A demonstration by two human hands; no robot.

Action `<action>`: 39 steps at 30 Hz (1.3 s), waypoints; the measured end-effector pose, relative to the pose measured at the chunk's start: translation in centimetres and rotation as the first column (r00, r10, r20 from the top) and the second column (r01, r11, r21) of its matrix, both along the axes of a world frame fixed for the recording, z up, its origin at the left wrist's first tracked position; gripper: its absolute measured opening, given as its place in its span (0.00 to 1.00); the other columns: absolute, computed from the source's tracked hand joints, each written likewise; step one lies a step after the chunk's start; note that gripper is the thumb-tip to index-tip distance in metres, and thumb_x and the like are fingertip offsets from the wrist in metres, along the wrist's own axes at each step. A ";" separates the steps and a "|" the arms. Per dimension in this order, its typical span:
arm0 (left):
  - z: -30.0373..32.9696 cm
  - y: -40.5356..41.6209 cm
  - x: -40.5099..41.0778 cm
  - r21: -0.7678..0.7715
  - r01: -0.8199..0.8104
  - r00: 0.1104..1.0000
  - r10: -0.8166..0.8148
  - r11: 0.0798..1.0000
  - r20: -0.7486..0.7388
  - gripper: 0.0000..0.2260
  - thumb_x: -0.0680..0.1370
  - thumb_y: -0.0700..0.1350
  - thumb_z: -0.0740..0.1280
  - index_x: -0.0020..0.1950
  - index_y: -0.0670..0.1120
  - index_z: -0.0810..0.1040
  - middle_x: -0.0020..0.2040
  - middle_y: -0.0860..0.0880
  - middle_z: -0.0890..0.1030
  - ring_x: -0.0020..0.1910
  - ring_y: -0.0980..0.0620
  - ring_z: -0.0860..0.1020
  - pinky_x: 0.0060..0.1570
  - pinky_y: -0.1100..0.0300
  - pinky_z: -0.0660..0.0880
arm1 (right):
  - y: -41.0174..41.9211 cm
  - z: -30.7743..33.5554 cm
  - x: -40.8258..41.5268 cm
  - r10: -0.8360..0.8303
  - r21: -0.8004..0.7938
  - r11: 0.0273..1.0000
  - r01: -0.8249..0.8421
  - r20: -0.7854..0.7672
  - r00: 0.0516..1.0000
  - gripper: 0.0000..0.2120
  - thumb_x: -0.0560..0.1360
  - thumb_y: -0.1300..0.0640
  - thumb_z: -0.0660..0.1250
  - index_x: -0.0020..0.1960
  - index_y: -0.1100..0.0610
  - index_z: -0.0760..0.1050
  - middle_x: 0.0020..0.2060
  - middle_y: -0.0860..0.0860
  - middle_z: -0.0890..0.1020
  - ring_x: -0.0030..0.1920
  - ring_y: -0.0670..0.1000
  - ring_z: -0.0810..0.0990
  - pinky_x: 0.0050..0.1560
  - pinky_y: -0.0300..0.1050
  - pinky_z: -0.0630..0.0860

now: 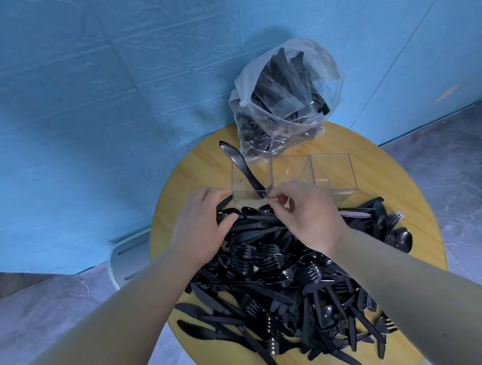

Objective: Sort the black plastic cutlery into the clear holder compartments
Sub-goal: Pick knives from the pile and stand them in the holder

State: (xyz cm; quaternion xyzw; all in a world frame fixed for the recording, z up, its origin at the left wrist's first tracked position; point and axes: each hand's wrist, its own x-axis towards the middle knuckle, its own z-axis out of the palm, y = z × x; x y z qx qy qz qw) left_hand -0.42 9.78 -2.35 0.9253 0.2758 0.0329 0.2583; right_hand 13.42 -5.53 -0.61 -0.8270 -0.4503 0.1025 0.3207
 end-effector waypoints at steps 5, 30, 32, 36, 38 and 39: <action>-0.7 -0.9 -1.2 0.092 -0.071 0.997 0.070 0.993 0.012 0.11 0.77 0.50 0.66 0.58 0.50 0.74 0.55 0.54 0.73 0.56 0.53 0.71 0.51 0.62 0.65 | -1.7 -2.0 -0.3 0.089 -0.281 0.956 -0.081 0.015 0.996 0.09 0.77 0.56 0.64 0.56 0.54 0.79 0.47 0.50 0.82 0.51 0.52 0.77 0.53 0.50 0.75; -4.4 -0.2 -1.4 0.242 0.148 0.985 -0.122 0.959 -0.120 0.06 0.79 0.49 0.64 0.54 0.55 0.78 0.51 0.57 0.78 0.53 0.55 0.74 0.51 0.59 0.72 | -0.3 -4.8 -1.0 0.284 -0.380 0.901 -0.207 0.157 0.946 0.09 0.76 0.55 0.65 0.56 0.51 0.77 0.51 0.46 0.80 0.53 0.50 0.74 0.52 0.43 0.72; -4.7 -0.3 -1.5 0.223 0.128 0.991 -0.117 0.966 -0.063 0.06 0.78 0.48 0.65 0.54 0.54 0.79 0.51 0.57 0.79 0.50 0.55 0.75 0.49 0.59 0.73 | -0.5 -4.7 -1.0 0.277 -0.340 0.918 -0.205 0.177 0.945 0.07 0.75 0.57 0.65 0.53 0.52 0.77 0.47 0.46 0.78 0.50 0.49 0.75 0.49 0.41 0.71; -5.5 -1.0 -2.6 0.202 0.067 0.996 -0.079 0.977 0.048 0.08 0.79 0.47 0.64 0.56 0.52 0.79 0.50 0.56 0.80 0.48 0.56 0.76 0.46 0.62 0.70 | -1.0 -4.7 -1.2 0.215 -0.237 0.959 -0.154 0.257 0.942 0.06 0.75 0.60 0.65 0.51 0.53 0.77 0.44 0.45 0.74 0.47 0.47 0.74 0.44 0.37 0.65; -5.9 -1.3 -3.4 0.197 0.003 0.993 -0.027 0.980 0.118 0.09 0.80 0.46 0.63 0.58 0.51 0.79 0.53 0.56 0.80 0.51 0.54 0.77 0.48 0.63 0.69 | -1.4 -4.5 -1.5 0.183 -0.188 0.973 -0.131 0.295 0.938 0.05 0.76 0.59 0.64 0.51 0.53 0.75 0.46 0.46 0.75 0.47 0.47 0.73 0.41 0.37 0.62; -6.0 -1.4 -3.8 0.191 -0.028 0.989 0.000 0.981 0.149 0.09 0.80 0.46 0.63 0.58 0.51 0.79 0.53 0.56 0.80 0.52 0.55 0.76 0.48 0.64 0.68 | -1.6 -4.3 -1.7 0.165 -0.165 0.979 -0.118 0.307 0.937 0.05 0.77 0.59 0.63 0.52 0.53 0.74 0.47 0.47 0.75 0.46 0.47 0.73 0.40 0.37 0.61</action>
